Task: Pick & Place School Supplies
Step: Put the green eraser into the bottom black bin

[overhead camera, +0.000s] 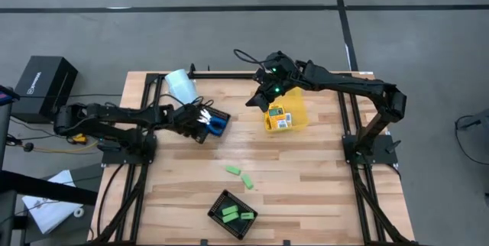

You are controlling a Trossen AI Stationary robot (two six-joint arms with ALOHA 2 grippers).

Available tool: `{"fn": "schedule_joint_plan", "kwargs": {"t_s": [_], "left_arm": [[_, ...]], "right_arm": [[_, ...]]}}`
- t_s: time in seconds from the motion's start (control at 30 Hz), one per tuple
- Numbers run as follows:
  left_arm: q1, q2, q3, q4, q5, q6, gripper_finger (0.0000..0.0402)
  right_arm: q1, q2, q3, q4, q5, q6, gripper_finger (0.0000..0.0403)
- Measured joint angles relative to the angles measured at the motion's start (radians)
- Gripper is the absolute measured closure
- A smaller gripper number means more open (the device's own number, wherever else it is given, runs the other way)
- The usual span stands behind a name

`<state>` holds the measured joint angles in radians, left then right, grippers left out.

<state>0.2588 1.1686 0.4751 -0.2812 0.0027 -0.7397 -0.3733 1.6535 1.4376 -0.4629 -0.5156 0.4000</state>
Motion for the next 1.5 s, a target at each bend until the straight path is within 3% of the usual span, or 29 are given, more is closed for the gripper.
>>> {"fn": "schedule_joint_plan", "kwargs": {"t_s": [0.2, 0.33, 0.6, 0.77, 0.93, 1.27, 1.5], "left_arm": [[0.000, 0.079, 0.001, 0.147, 0.031, -0.031, 0.0401], [-0.006, 0.086, 0.001, 0.148, 0.126, -0.026, 0.0401], [-0.118, -0.102, 0.031, 0.156, 0.212, 0.005, 0.0401], [-0.247, -0.143, 0.097, 0.164, 0.243, 0.127, 0.0400], [-0.329, -0.029, 0.173, 0.181, 0.242, 0.271, 0.0375], [-0.322, 0.274, 0.232, 0.226, 0.231, 0.474, 0.0256], [-0.314, 0.392, 0.232, 0.270, 0.231, 0.497, 0.0256]], "right_arm": [[-0.015, 0.000, 0.000, 0.007, -0.008, 0.000, 0.0403], [-0.017, 0.000, 0.000, 0.006, -0.011, 0.008, 0.0403], [-0.018, -0.082, 0.000, 0.046, -0.012, 0.008, 0.0403], [-0.022, -0.138, 0.000, 0.045, -0.009, 0.009, 0.0403], [-0.022, -0.150, 0.001, 0.046, 0.000, 0.008, 0.0403], [-0.022, -0.150, 0.000, 0.045, -0.002, -0.005, 0.0403], [-0.022, -0.153, 0.000, 0.048, -0.008, -0.010, 0.0403]]}}
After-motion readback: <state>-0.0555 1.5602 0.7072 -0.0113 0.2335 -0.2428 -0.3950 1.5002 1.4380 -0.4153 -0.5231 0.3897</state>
